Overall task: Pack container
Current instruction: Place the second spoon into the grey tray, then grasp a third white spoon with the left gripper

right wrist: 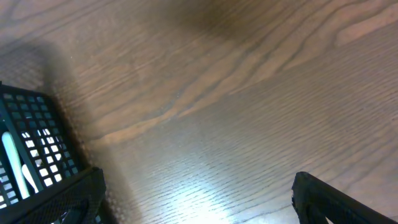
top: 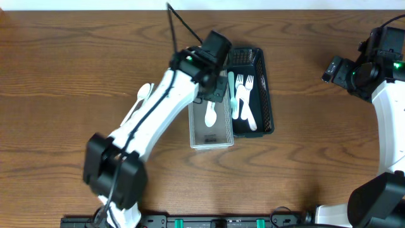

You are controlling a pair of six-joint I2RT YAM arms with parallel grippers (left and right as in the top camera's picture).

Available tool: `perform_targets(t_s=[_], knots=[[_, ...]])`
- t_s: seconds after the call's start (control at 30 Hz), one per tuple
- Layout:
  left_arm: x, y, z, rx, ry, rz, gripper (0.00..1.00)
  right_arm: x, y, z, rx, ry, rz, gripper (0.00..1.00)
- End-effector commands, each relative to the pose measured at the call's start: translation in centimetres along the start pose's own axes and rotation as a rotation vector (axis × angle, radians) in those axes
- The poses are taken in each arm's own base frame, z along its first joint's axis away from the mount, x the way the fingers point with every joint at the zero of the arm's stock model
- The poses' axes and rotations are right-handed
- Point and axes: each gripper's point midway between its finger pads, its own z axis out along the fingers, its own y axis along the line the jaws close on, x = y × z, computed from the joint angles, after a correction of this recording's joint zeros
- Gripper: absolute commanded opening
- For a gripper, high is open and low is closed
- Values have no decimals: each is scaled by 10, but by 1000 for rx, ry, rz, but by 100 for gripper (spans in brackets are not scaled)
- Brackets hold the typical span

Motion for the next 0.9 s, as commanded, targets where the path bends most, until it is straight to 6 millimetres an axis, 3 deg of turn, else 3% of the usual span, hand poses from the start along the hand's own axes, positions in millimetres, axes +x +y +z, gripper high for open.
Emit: perform_targets(t_s=[0.0, 0.1, 0.23, 0.37, 0.6, 0.73, 0.87], knots=[[-1, 10, -4, -9, 3, -47, 41, -1, -2, 0, 2, -1, 9, 99], [-3, 24, -22, -20, -4, -48, 62, -1, -2, 0, 2, -1, 9, 99], [5, 75, -47, -154, 2, -21, 67, -1, -2, 0, 2, -2, 9, 99], [15, 134, -51, -283, 68, 31, 68, -2, -2, 0, 1, -4, 9, 99], [37, 209, -16, -260, 186, -70, 66, -2, -2, 0, 0, -8, 9, 99], [53, 234, 13, -220, 269, -104, 57, -4, -2, 0, -1, -13, 9, 99], [65, 244, 39, -201, 342, -109, 47, -6, -1, 0, -3, -20, 9, 99]])
